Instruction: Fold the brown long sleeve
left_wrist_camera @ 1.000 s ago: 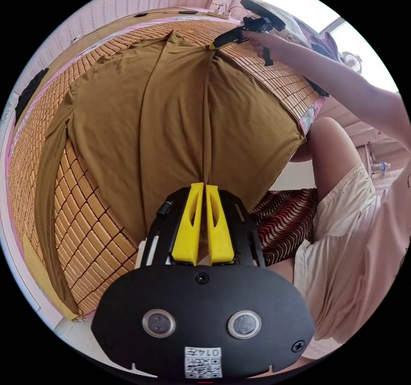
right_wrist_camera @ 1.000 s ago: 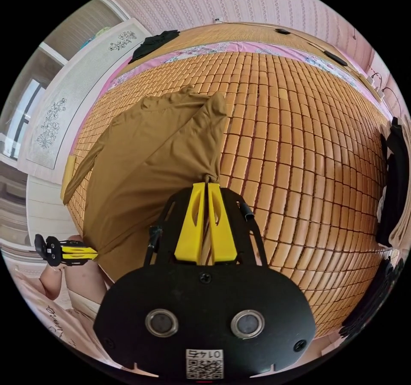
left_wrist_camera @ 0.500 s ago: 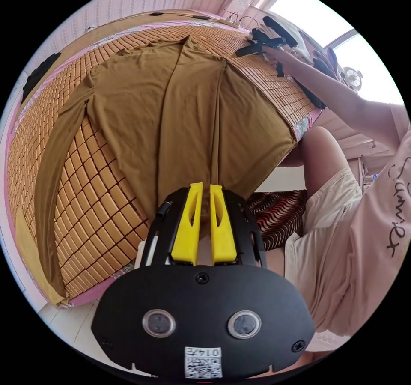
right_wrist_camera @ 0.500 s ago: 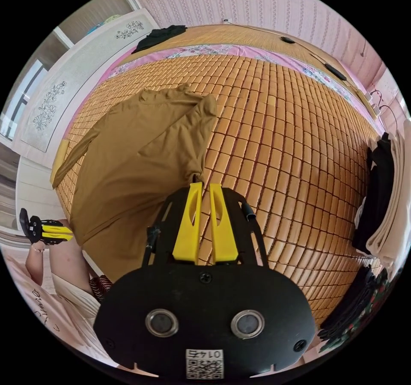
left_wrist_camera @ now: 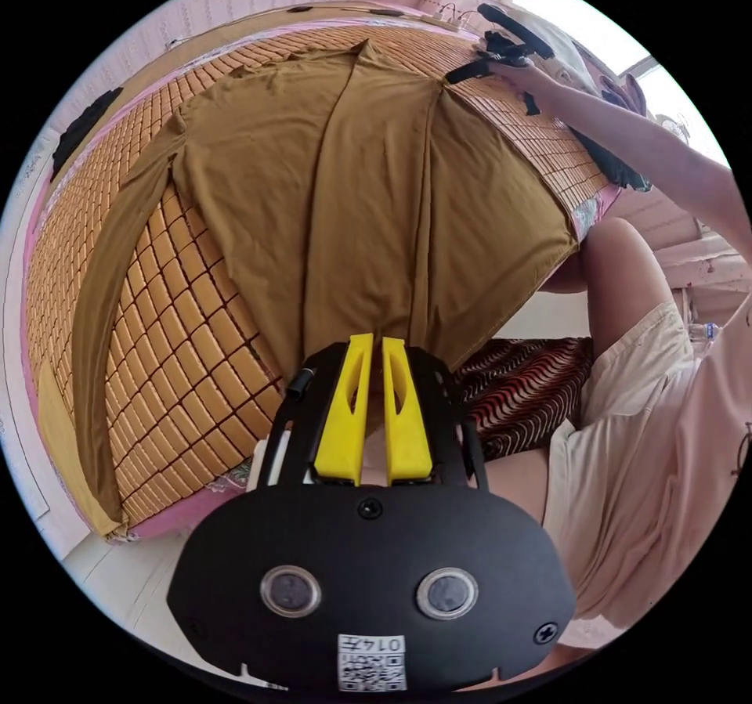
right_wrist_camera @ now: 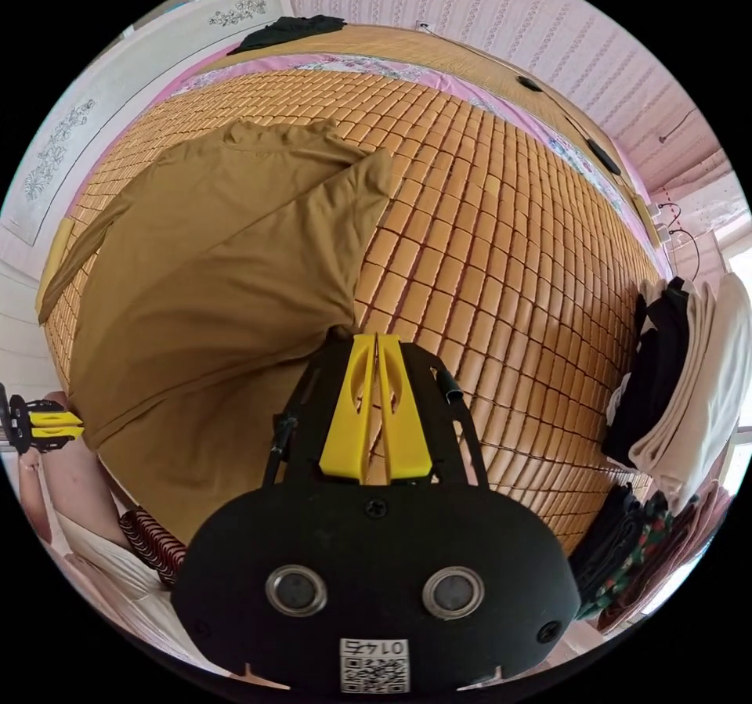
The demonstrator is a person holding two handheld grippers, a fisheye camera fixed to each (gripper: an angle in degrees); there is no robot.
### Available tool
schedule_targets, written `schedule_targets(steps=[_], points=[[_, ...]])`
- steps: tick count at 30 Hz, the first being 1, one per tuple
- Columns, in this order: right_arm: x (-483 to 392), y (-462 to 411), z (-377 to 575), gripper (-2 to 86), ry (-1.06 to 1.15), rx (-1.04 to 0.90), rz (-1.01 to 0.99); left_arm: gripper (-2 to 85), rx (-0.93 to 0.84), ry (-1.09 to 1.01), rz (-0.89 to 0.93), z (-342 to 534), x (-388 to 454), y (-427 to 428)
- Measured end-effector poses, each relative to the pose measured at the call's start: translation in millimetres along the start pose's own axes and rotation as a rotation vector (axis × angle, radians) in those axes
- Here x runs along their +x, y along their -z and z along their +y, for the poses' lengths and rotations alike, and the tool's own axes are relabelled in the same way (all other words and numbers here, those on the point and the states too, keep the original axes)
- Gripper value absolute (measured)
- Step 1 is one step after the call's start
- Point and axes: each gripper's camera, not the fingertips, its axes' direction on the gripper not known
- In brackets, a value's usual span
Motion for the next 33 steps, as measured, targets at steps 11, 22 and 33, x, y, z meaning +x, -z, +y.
schedule_targets(steps=[11,22,33], points=[[-190.3,88.1,-61.9,5.0,0.469,0.009,-0.137,3.2,0.82,0.766,-0.094,195.9,-147.1,119.7],[-542.1,124.9,-137.9,6.5,1.142,0.049,-0.121,6.7,0.91,1.269,-0.278,360.4,-232.0,99.6],[-717.6,85.0,-195.4,9.4,1.302,0.039,-0.029,7.8,0.913,1.367,-0.148,419.1,-276.0,77.8]])
